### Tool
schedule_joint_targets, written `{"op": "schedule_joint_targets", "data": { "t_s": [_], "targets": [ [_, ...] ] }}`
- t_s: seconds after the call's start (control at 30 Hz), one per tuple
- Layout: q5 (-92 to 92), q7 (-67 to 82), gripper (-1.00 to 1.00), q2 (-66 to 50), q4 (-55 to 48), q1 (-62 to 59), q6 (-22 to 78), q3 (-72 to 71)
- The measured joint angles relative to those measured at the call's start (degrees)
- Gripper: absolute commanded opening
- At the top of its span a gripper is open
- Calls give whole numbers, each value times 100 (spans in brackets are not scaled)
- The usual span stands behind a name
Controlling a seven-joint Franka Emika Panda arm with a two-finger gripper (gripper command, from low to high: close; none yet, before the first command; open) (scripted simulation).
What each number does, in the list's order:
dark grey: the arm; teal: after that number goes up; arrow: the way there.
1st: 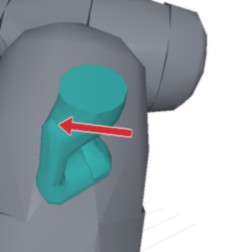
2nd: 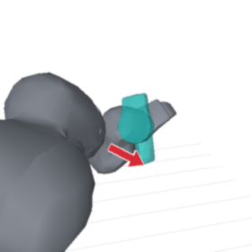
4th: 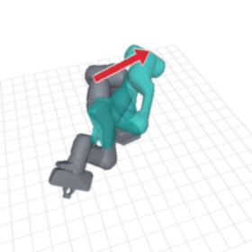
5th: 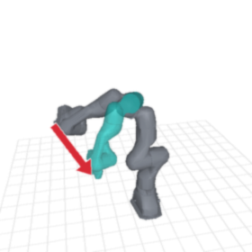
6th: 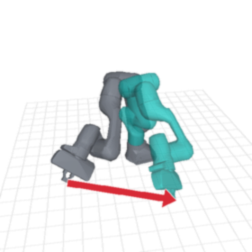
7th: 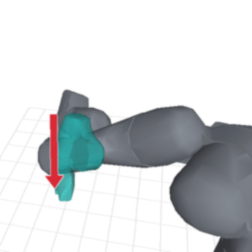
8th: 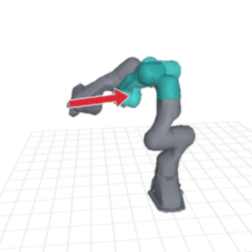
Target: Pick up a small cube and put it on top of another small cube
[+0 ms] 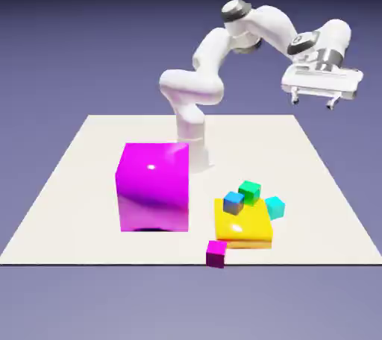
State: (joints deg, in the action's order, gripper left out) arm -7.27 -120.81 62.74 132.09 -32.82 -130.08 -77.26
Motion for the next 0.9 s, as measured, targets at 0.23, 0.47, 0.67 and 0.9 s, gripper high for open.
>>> {"op": "schedule_joint_targets", "data": {
  "t_s": [0.23, 0.47, 0.67, 0.9],
  "targets": [
    [-137, -1474, 0, 566, -544, -630, 826, -1454],
    [-274, -2948, 0, 1132, -1088, -1261, 1653, -2907],
    [-391, -4210, 0, 1617, -1553, -1800, 2360, -4151],
    [-608, -4263, -100, 1871, -1145, -2023, 1618, -4481]
  ]
}}
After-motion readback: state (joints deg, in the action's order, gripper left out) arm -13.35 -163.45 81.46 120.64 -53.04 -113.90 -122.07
